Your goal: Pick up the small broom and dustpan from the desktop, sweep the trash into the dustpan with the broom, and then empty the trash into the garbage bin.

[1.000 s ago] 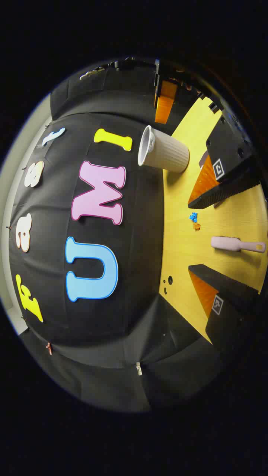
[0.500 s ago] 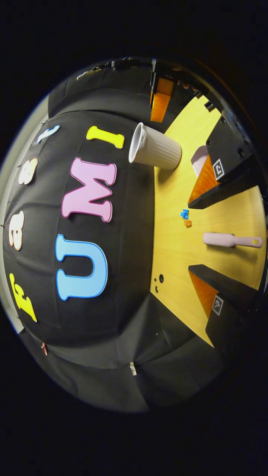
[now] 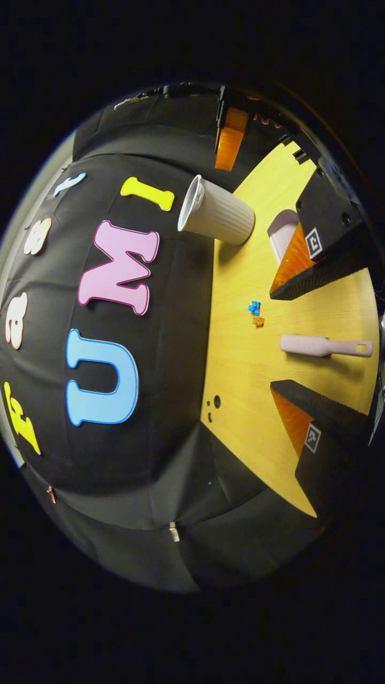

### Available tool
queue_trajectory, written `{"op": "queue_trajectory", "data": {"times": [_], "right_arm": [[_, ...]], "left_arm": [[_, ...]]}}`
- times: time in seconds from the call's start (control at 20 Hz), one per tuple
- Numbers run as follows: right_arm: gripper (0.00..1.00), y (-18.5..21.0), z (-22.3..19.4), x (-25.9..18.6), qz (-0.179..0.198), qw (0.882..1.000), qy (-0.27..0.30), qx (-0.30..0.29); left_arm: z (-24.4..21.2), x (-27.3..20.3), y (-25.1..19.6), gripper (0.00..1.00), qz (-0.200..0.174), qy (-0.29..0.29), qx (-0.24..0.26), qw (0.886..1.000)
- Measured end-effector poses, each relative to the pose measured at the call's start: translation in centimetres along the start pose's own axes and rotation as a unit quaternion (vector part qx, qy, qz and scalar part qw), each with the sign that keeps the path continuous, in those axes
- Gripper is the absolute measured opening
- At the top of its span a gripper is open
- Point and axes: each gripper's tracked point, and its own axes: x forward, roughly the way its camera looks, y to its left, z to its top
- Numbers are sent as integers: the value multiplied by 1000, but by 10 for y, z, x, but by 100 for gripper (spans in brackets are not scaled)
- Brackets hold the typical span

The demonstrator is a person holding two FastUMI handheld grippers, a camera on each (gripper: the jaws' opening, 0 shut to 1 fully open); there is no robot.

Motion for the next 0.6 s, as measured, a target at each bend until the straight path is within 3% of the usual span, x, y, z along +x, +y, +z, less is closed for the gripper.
{"op": "queue_trajectory", "data": {"times": [0.3,0.6], "right_arm": [[96,-1,-14,2,2,1000,21,9],[96,-13,-33,2,-9,999,43,10]], "left_arm": [[-55,25,0,96,-4,86,0,996],[-111,54,3,96,-9,183,29,983]]}}
